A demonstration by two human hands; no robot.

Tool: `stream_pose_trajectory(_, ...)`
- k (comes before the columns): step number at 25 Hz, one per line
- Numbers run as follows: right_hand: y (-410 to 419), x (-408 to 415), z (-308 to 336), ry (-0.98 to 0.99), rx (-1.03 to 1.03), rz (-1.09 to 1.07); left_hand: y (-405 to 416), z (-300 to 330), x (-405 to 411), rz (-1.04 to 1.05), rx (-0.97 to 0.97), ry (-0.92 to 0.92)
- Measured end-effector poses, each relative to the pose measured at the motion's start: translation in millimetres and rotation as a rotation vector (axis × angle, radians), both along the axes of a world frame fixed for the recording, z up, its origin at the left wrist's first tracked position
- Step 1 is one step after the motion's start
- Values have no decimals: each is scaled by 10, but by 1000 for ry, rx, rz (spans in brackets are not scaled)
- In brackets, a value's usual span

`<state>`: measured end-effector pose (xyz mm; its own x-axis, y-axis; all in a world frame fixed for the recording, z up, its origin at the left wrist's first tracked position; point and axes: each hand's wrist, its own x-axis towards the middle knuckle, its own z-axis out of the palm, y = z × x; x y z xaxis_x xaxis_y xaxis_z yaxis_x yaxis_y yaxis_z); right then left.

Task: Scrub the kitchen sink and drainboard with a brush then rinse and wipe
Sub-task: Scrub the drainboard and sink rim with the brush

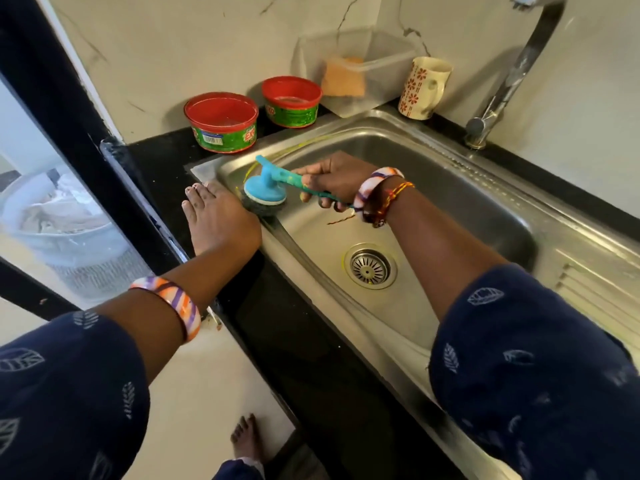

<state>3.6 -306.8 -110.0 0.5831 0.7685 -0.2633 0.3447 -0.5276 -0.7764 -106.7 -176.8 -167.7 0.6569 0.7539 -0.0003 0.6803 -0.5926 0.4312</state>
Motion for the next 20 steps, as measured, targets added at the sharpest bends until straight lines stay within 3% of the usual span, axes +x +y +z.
stream_pose_trajectory(4, -509, -203, 121, -165, -132, -18, 10, 20, -9, 1, -5, -9)
stream_pose_trajectory(8, -1742, -382, 303, 105, -408, -77, -26, 15, -4, -13, 6, 9)
stream_pose_trajectory(10, -2165, -556, 349, 130, -511, -64, 21, 41, -29, -55, -21, 34)
stream_pose_trajectory(14, -2134, -847, 440, 174, -297, -56, 278, 41, -199, -156, 64, 66)
stream_pose_trajectory(20, -549, -494, 181, -223, -36, -84, 394, -79, -229, -133, 177, 13)
